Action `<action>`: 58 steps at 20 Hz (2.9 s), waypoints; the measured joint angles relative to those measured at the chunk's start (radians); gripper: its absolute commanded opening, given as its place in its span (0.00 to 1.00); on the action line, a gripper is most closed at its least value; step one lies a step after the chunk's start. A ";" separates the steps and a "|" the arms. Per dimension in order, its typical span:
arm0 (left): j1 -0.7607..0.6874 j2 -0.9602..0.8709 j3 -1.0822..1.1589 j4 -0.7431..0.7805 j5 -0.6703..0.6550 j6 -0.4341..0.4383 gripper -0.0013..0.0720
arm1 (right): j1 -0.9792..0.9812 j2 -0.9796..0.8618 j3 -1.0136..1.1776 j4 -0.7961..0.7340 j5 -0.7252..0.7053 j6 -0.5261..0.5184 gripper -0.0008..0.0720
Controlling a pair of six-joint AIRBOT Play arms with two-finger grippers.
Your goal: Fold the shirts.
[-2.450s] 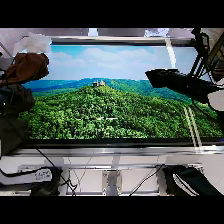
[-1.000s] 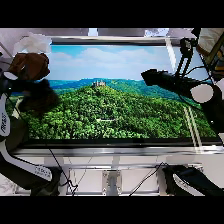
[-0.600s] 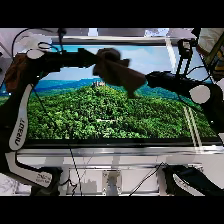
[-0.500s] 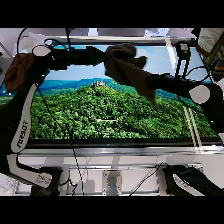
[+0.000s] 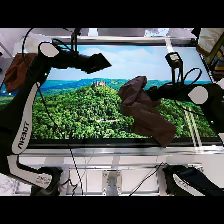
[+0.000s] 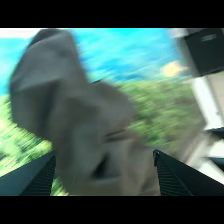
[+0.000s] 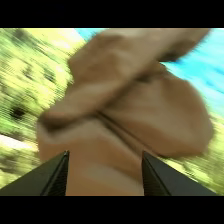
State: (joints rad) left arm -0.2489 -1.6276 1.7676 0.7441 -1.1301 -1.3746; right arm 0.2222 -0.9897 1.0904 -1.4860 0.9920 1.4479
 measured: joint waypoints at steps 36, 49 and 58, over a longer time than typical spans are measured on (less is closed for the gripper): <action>-0.126 -0.304 0.009 -0.044 0.151 -0.072 0.98 | -0.513 0.235 -0.809 0.557 0.024 -0.017 0.70; -0.126 -0.304 0.009 -0.066 0.159 -0.031 0.98 | -0.513 0.241 -0.976 0.945 -0.332 -0.138 0.05; -0.124 -0.334 0.009 -0.056 0.195 -0.031 0.81 | -0.513 0.247 -0.901 1.316 -0.275 -0.467 0.05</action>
State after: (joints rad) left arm -0.3733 -1.9614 1.7767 0.6884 -0.9352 -1.4059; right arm -0.2913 -0.7429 0.1890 -0.1703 0.7170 0.9806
